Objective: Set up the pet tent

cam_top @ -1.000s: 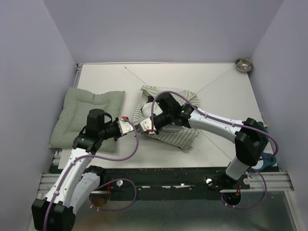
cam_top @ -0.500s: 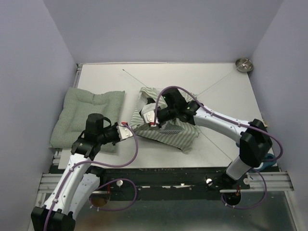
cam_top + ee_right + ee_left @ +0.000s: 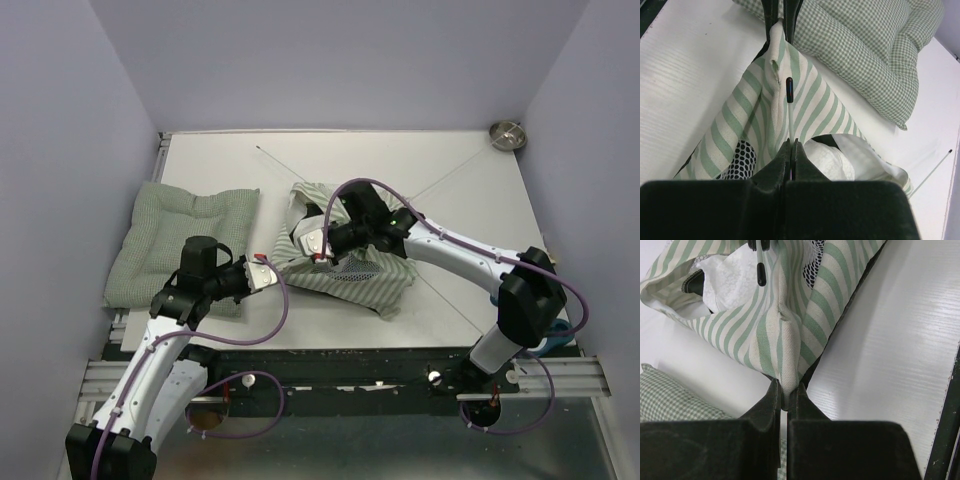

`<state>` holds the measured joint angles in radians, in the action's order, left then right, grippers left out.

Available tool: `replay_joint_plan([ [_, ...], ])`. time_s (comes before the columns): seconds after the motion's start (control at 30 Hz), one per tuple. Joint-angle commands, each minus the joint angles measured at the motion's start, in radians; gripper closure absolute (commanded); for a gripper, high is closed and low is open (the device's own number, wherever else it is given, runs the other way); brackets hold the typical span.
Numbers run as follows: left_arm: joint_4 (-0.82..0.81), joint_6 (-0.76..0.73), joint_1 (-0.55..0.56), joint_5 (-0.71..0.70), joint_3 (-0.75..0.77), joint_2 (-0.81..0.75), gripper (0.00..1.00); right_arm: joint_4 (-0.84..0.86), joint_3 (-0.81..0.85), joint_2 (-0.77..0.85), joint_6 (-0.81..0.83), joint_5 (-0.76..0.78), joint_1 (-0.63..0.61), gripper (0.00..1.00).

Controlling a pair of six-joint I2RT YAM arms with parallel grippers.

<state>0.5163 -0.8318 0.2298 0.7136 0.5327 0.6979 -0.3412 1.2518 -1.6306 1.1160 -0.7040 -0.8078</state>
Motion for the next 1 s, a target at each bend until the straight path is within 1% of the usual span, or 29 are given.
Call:
replay_joint_plan([
  [0.0,-0.012,0.007,-0.006,0.003,0.024,0.002,1.0,-0.035,-0.002,-0.008,0.015,-0.005,-0.014,0.99],
  [0.5,-0.01,-0.004,-0.006,0.006,0.032,0.008,1.0,-0.035,0.046,-0.071,0.008,0.035,-0.05,0.99],
  [0.97,-0.004,-0.021,-0.006,0.015,0.036,0.017,1.0,-0.032,0.07,-0.089,-0.002,0.046,-0.077,0.99],
])
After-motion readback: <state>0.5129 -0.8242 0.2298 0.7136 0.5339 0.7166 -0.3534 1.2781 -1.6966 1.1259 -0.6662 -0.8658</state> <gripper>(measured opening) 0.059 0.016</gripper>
